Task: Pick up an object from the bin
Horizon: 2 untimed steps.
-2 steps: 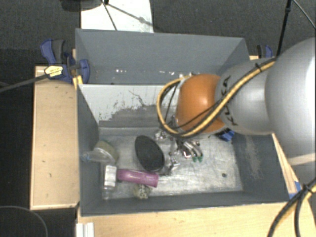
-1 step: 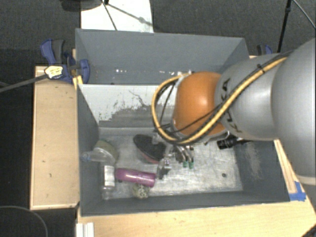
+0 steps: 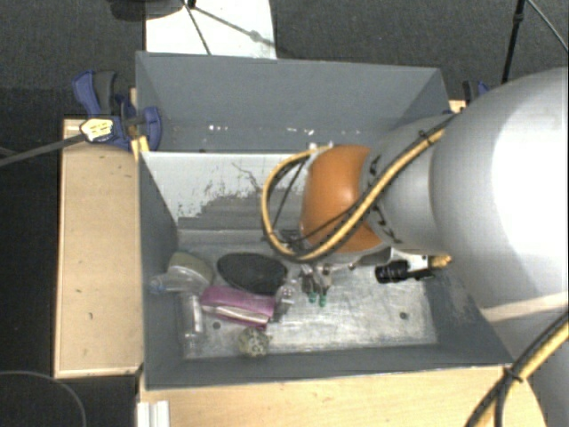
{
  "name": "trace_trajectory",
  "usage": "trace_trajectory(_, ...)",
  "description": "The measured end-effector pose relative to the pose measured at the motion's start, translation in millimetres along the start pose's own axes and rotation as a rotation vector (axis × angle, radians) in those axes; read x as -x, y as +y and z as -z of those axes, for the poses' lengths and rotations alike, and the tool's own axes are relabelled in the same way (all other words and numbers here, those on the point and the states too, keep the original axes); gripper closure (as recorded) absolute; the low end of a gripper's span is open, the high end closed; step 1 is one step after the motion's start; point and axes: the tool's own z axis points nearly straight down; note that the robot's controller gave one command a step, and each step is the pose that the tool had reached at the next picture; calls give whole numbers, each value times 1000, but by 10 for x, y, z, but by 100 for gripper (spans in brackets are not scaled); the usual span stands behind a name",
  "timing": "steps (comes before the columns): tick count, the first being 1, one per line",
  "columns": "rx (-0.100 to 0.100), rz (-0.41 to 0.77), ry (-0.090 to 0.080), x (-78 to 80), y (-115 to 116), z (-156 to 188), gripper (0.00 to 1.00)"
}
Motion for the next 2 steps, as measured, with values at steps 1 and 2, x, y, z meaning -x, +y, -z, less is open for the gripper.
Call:
trace_trajectory(1, 0, -126, 7, -54, 422, 33, 0)
trace_trajectory(2, -2, -123, 7, -51, 409, 43, 100)
